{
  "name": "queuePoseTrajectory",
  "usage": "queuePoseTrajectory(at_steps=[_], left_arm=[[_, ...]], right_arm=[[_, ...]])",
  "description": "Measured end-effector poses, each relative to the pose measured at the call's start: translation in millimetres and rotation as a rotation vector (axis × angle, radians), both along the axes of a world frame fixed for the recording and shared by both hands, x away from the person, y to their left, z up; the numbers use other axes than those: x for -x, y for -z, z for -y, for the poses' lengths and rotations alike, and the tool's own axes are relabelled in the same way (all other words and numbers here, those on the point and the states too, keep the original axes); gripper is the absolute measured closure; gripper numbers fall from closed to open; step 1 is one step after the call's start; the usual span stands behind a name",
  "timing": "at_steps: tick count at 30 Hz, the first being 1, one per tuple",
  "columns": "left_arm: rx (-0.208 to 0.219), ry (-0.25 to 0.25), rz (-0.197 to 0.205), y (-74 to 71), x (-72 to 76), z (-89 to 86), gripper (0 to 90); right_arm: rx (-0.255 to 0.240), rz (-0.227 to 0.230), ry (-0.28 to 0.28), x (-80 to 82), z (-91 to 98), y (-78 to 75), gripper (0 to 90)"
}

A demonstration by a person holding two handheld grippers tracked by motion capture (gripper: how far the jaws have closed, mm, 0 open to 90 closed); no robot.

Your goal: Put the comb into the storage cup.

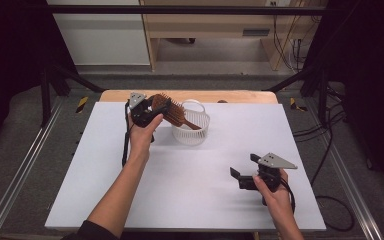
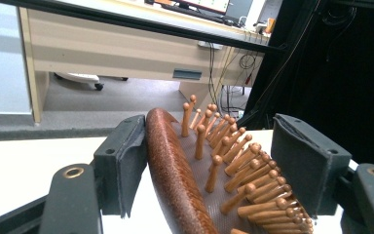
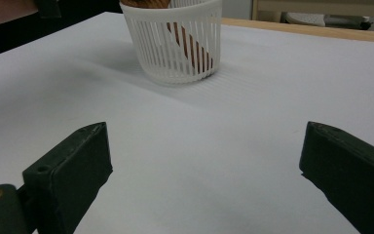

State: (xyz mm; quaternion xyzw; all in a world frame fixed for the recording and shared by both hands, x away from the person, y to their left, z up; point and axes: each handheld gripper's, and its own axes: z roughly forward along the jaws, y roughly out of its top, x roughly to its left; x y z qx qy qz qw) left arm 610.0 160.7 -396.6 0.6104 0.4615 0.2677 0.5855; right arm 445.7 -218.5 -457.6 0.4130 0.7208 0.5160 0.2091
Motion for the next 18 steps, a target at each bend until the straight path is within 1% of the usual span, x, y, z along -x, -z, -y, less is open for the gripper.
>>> queuePoseTrajectory(at_steps=[13,18], left_arm=[[0.001,-0.009,0.020,-1.8,0.9,-1.1,28.2],[0.000,-0.009,0.018,-1.9,1.1,-0.8,23.7]], right_arm=[[-0.001,-0.001,-0.002,0.1,0.0,0.0,5.1],[0.000,0.000,-0.003,0.2,0.0,0.0,5.0]])
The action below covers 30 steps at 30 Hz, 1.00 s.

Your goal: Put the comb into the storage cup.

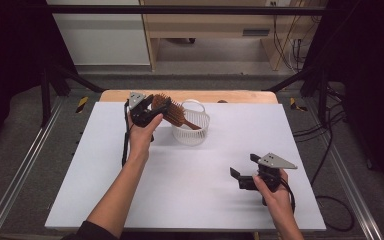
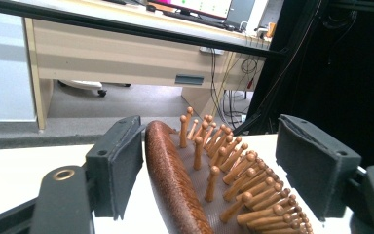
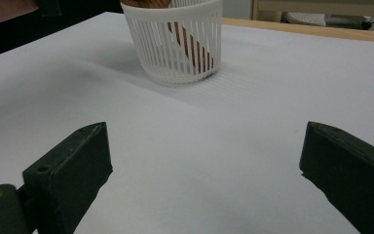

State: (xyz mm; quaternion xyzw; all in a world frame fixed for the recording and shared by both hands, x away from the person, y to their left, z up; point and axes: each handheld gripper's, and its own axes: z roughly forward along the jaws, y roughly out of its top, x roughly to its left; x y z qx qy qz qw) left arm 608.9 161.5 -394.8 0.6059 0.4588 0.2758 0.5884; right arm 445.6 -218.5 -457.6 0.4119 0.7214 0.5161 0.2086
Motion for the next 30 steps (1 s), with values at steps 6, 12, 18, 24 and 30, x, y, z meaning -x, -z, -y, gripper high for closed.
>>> queuePoseTrajectory(at_steps=[6,12,18,24,30], left_arm=[[-0.002,-0.012,0.007,-0.6,0.3,0.9,17.7],[-0.017,-0.015,0.010,-1.2,1.2,2.1,14.5],[-0.022,-0.012,0.015,-1.6,1.8,3.0,14.4],[-0.025,-0.014,0.018,-1.7,2.0,3.3,13.7],[-0.021,-0.020,0.015,-1.4,2.0,5.0,7.3]], right_arm=[[-0.001,0.000,0.000,0.1,0.0,-0.1,5.1],[-0.001,-0.001,0.000,0.1,-0.1,-0.1,5.1],[0.000,0.000,0.000,0.2,-0.1,-0.1,5.0],[0.000,0.000,-0.001,0.1,-0.2,-0.1,5.0],[-0.001,-0.001,0.001,0.1,-0.1,-0.2,5.0]])
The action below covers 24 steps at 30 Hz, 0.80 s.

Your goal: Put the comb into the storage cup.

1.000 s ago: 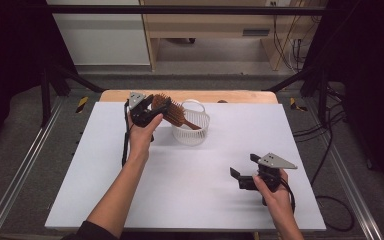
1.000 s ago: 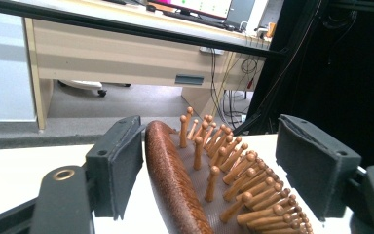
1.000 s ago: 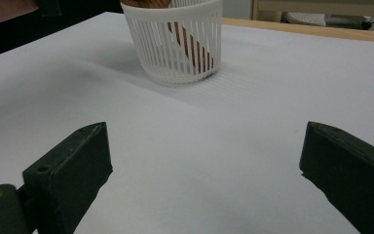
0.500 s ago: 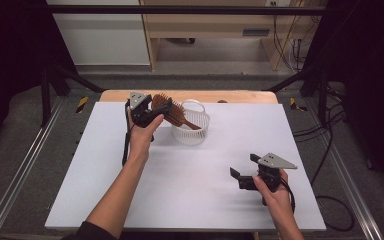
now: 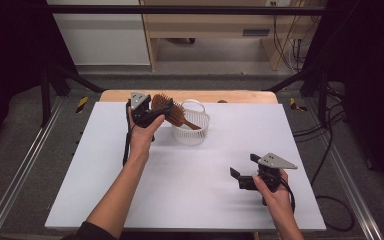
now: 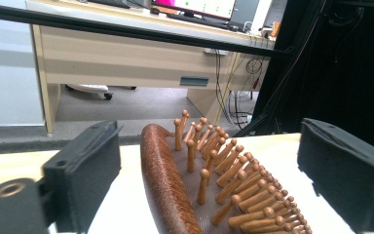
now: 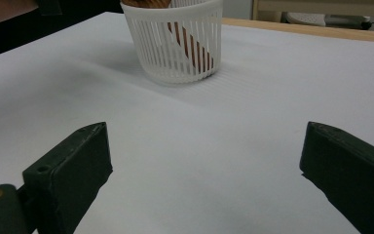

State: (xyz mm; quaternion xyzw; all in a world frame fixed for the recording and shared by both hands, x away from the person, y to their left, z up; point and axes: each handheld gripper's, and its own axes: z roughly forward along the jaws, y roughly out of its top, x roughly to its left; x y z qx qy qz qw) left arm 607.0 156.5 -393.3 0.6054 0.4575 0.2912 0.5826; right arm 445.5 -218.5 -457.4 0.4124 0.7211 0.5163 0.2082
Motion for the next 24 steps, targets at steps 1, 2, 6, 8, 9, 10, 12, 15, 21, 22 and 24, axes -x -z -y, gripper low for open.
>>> queuePoseTrajectory(at_steps=[1,2,6,8,9,10,12,15,21,22,24], left_arm=[[0.000,0.000,0.001,0.0,0.1,0.1,6.8],[0.001,0.000,0.001,-0.1,0.1,0.2,6.3],[-0.004,-0.001,0.004,-0.7,0.7,0.4,5.1],[-0.006,-0.001,0.008,-1.0,0.9,0.5,5.0],[-0.006,-0.002,0.010,-1.2,1.0,0.5,4.8],[-0.004,-0.003,0.012,-1.3,1.1,0.6,4.6],[-0.006,-0.001,0.015,-1.7,1.5,0.7,4.5],[-0.011,0.001,0.019,-2.1,2.1,1.6,4.3],[-0.013,0.004,0.031,-3.5,3.7,3.5,4.2],[-0.015,0.003,0.034,-3.9,4.1,3.6,4.2],[-0.017,0.006,0.038,-4.4,4.6,3.8,4.2]], right_arm=[[0.001,0.001,0.000,-0.1,0.0,0.1,5.0],[0.002,0.001,-0.001,-0.1,0.0,0.1,5.0],[0.001,0.001,-0.001,0.0,0.0,0.1,5.0],[0.001,0.000,-0.001,0.0,-0.2,0.1,5.0],[0.003,0.001,-0.002,-0.1,-0.2,0.2,5.0],[0.003,0.001,-0.002,-0.2,-0.2,0.2,5.0],[0.002,0.000,-0.001,-0.1,-0.3,0.2,5.0],[0.003,0.002,-0.002,-0.3,-0.2,0.2,5.0],[0.004,0.000,-0.005,-0.2,-0.5,0.3,5.0],[0.006,0.001,-0.006,-0.2,-0.4,0.3,5.0],[0.006,0.001,-0.006,-0.1,-0.4,0.3,4.9]])
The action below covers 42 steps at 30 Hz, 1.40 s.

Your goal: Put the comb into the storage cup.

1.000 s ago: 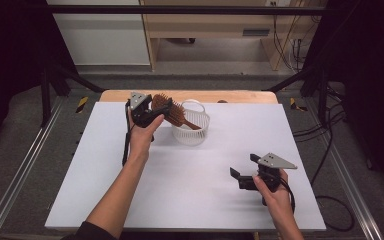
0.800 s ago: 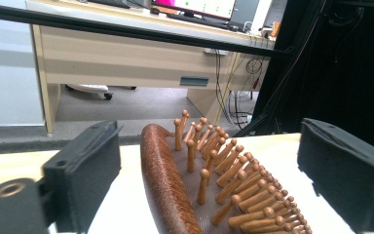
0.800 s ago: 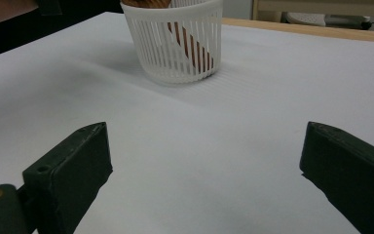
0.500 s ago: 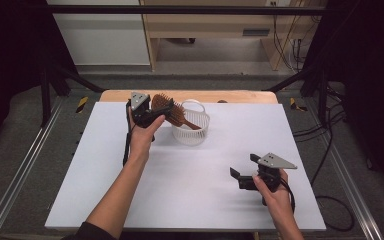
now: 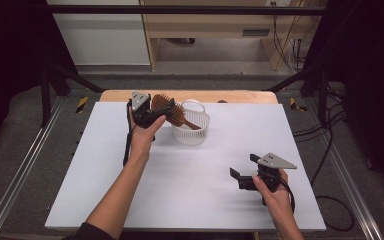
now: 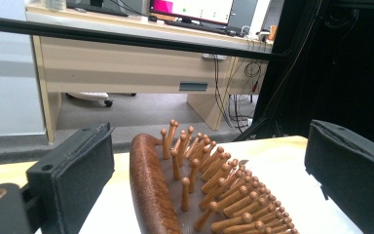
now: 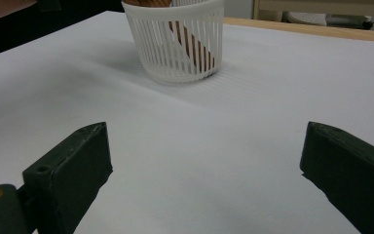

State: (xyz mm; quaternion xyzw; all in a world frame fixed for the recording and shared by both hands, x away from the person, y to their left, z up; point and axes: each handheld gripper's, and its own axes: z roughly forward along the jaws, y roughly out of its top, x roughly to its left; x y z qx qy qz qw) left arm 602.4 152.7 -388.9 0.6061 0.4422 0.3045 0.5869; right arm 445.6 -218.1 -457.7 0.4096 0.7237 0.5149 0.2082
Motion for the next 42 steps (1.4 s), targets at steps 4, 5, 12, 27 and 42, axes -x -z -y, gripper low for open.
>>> queuePoseTrajectory(at_steps=[4,5,12,27,42], left_arm=[[-0.003,0.003,0.004,-1.0,0.9,-0.2,4.2],[-0.003,0.003,0.004,-1.0,0.9,-0.2,4.2],[0.000,0.006,0.014,-3.7,3.3,-0.9,4.2],[-0.031,0.027,0.044,-11.7,13.0,0.5,3.5],[-0.091,0.054,0.083,-23.8,32.6,-1.9,2.8]], right_arm=[[0.000,0.001,0.000,-0.1,0.0,0.0,4.9],[0.000,0.001,0.000,-0.1,0.0,0.0,4.9],[-0.001,0.000,0.000,-0.1,-0.4,0.1,4.9],[0.001,0.002,0.002,0.3,-1.0,-0.2,4.8],[0.002,0.003,-0.001,0.7,-3.2,-0.3,4.6]])
